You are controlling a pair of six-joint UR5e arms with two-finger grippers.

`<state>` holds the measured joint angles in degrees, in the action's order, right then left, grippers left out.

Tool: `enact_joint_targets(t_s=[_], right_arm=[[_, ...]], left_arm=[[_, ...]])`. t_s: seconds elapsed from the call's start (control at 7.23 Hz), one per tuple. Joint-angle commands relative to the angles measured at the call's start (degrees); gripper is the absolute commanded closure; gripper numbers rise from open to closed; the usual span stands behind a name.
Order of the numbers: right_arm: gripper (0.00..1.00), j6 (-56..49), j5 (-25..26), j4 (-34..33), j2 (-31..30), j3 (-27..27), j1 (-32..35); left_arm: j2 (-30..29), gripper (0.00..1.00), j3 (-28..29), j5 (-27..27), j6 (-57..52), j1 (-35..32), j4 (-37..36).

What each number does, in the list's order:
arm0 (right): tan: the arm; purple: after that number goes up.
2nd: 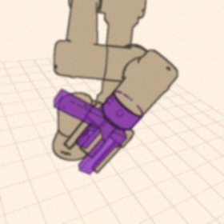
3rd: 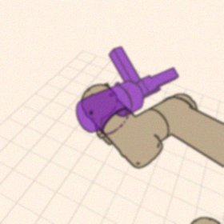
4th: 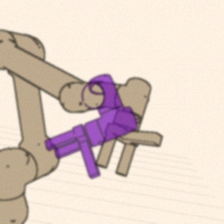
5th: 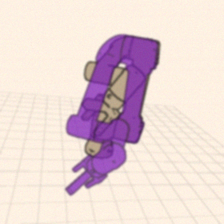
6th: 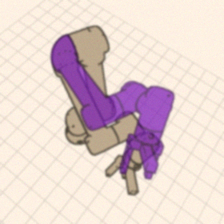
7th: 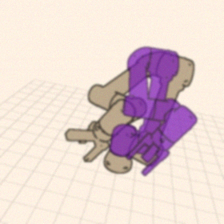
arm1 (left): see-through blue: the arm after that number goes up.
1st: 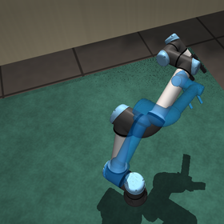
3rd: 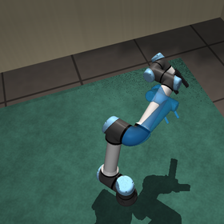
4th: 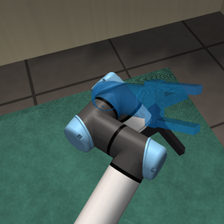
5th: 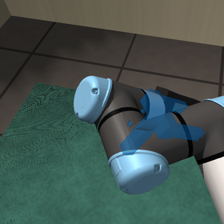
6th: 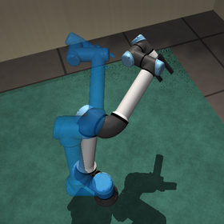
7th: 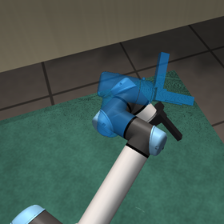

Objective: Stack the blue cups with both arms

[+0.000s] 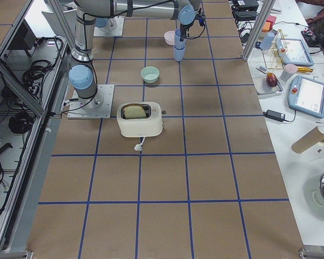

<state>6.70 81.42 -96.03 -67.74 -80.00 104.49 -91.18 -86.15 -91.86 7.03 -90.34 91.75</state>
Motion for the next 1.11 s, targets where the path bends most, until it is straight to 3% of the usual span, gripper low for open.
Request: enact_joint_targets(t_s=[0.0,0.55,0.69,0.83,0.97], right_arm=[[1.00,0.0,-0.9,-1.1,0.2,-0.1,0.0],[0.97,0.2,-0.7,-2.4,1.1,-0.3,0.0],[0.76,0.2,-0.5,-2.4,1.2,-0.3,0.0],[0.16,0.2,-0.3,-2.4,1.2,-0.4,0.0],[0.00,3.3,-0.6,-2.4,1.1,-0.4,0.0]], left_arm=[[0.0,0.00,0.0,-0.1,0.0,0.0,0.0],[0.0,0.00,0.0,-0.1,0.0,0.0,0.0],[0.0,0.00,0.0,-0.1,0.0,0.0,0.0],[0.0,0.00,0.0,-0.1,0.0,0.0,0.0],[0.1,0.00,0.0,-0.1,0.0,0.0,0.0]])
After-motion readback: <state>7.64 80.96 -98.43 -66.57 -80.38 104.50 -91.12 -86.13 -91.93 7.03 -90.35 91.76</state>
